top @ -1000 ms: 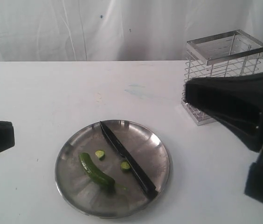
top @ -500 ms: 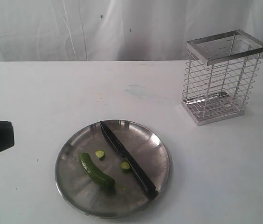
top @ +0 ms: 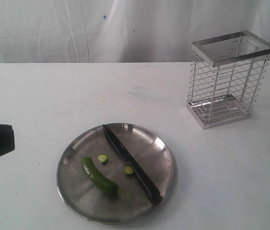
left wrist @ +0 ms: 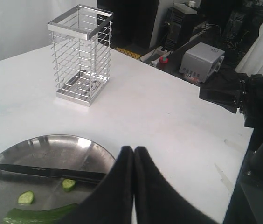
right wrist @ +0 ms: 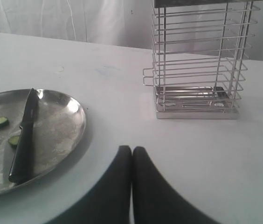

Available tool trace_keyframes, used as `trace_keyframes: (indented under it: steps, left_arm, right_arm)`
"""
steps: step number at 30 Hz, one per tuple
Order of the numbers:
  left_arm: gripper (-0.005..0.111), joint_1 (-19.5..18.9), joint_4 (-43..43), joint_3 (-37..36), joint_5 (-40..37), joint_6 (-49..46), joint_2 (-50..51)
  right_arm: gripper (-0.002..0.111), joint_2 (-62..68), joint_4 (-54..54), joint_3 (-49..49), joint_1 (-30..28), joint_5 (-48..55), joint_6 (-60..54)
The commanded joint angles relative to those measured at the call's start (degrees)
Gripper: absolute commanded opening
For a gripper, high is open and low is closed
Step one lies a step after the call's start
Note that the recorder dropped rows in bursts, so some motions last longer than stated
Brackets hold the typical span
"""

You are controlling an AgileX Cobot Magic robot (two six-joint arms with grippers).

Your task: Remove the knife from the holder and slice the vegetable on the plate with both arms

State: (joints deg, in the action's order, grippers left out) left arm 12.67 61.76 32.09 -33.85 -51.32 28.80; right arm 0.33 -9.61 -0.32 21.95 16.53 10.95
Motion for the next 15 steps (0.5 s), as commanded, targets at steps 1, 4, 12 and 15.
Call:
trace_keyframes:
  steps: [1,4,12,15]
  left_arm:
    - [0.0,0.0,0.6,-0.3,-0.6,0.1,-0.4]
    - [0.0,0.0,0.6,-0.3,-0.6,0.1,-0.4]
    - [0.0,0.0,0.7,-0.7,0.1,0.1,-0.4]
    - [0.0,0.0,-9.0,-1.9,4.1,2.3,-3.0]
  right_arm:
    - [0.0,-0.3,-0.4,0.3,-0.3,0.7,-0.3]
    - [0.0,-0.3,-0.4,0.3,-0.3,0.7,-0.3]
    - [0.0,-0.3,-0.4,0.3,-0.3,0.7,-0.3]
    - [0.0,-0.3,-0.4,0.3,-0.3,0.7,-0.3]
